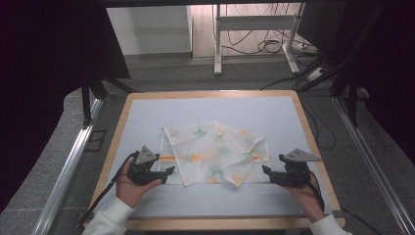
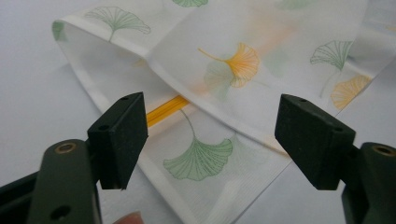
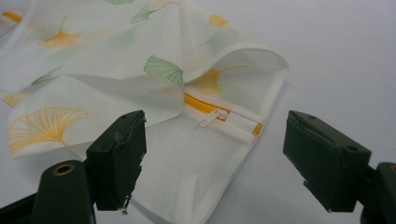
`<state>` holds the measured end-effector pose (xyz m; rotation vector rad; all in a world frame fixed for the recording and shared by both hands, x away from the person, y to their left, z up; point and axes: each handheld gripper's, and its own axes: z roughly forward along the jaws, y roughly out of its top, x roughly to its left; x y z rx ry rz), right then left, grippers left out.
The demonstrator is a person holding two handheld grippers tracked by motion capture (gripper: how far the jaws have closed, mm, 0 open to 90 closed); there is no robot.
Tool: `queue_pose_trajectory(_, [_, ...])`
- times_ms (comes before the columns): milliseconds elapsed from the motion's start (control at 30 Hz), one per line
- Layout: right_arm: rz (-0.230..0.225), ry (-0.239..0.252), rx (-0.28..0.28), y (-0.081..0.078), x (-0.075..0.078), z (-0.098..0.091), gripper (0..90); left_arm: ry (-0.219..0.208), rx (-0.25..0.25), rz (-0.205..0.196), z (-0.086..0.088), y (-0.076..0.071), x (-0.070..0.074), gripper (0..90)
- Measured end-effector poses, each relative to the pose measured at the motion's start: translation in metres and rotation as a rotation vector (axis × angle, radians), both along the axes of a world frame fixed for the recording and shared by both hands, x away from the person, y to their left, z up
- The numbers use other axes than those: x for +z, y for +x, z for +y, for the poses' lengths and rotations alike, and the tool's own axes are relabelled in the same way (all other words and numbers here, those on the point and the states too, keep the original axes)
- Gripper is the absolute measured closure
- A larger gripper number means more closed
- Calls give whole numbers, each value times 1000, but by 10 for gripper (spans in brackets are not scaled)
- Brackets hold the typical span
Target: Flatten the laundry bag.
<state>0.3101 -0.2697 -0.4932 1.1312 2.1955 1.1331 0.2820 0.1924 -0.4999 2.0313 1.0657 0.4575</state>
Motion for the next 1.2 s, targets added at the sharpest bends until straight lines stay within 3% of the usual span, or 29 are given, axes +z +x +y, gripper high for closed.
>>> queue_pose_trajectory(133, [4,8,-17,0,-3,-4,219,10,-26,17,-3,2,-4,263])
queue_pose_trajectory(300, [42,2,-21,-8,-9,-5,223,17,-49,-2,-8,1,-2,262])
queue_pose_trajectory(467, [21,-16,-11,-19,-6,1,227,15,-77,-19,-12,-6,2,263])
queue_pose_trajectory(633, [46,-22,17,-13,-10,9,227,17,-79,2,-15,-9,1,288])
queue_pose_trajectory(767, [52,-19,32,-9,-11,11,227,48,-80,-25,-18,-11,1,267])
queue_pose_trajectory(800, [56,-20,40,-8,-12,12,227,73,-78,-33,-19,-14,1,283])
queue_pose_trajectory(900, [54,-20,50,-8,-11,13,227,59,-84,-28,-20,-16,3,313])
queue_pose_trajectory(1033, [50,-25,61,-6,-10,16,227,66,-111,-21,-28,-19,4,319])
queue_pose_trajectory(1200, [58,-23,68,-4,-11,18,227,105,-163,-18,-51,-15,3,323])
